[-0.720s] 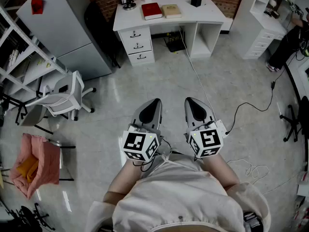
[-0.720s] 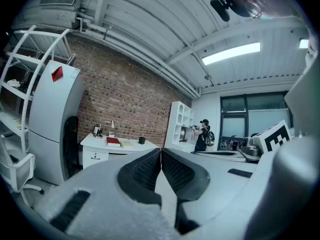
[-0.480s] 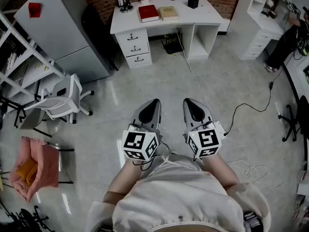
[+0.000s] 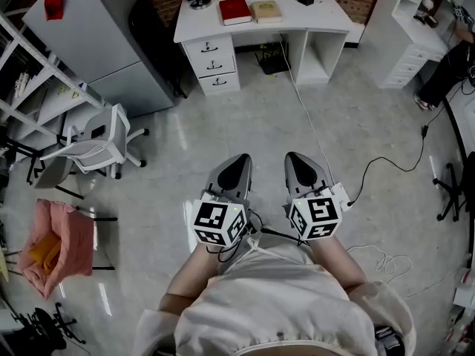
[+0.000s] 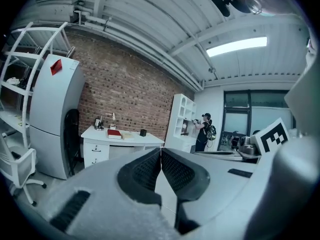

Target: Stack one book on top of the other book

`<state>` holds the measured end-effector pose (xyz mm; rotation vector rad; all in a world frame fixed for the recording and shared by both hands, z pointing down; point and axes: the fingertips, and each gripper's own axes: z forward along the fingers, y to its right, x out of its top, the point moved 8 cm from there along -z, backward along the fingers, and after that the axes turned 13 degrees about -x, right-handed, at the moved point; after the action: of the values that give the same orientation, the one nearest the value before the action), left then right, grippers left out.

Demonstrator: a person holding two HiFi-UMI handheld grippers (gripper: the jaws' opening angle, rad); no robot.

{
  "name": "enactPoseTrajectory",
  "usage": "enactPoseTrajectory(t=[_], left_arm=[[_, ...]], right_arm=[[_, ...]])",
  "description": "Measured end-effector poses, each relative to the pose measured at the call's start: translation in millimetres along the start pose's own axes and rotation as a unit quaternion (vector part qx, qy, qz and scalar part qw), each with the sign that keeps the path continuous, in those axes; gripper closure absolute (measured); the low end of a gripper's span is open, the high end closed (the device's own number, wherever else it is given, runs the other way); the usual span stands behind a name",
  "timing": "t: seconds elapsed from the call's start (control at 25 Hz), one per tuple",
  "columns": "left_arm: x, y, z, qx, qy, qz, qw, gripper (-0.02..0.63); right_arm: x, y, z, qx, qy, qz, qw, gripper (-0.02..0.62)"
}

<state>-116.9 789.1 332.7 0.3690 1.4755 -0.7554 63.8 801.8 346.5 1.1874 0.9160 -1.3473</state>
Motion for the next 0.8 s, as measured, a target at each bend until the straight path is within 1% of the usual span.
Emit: enactPoseTrajectory(t=[0.16,0.4,0.6,0.8], left_arm=[[-9.4,-15.5,7.5,0.000,-0.012,-0.019,0.9998,0.586],[-8.9,-51.8,37.3,-0.029,-0.018,-0.030,0.9990,0.586],[-1.2,-104.4,70.4,-0.051,-0.022,-0.042,0.9976,0.586],[25.3,-176.2,107.9,-0.071,-0.026,-0.044,0.9961,0.586]], right_arm=[[-12.3,3.2,15.6,-0.012,-0.021,0.017,1.000,0.568],[-13.6,10.4,54.6,-0.042,-0.033,0.027,0.998,0.568],[-8.1,5.4,103.8,-0.064,-0.041,0.024,0.997,0.567],[12.8,-5.0,175.6,-0.086,-0.044,0.024,0.995,0.567]])
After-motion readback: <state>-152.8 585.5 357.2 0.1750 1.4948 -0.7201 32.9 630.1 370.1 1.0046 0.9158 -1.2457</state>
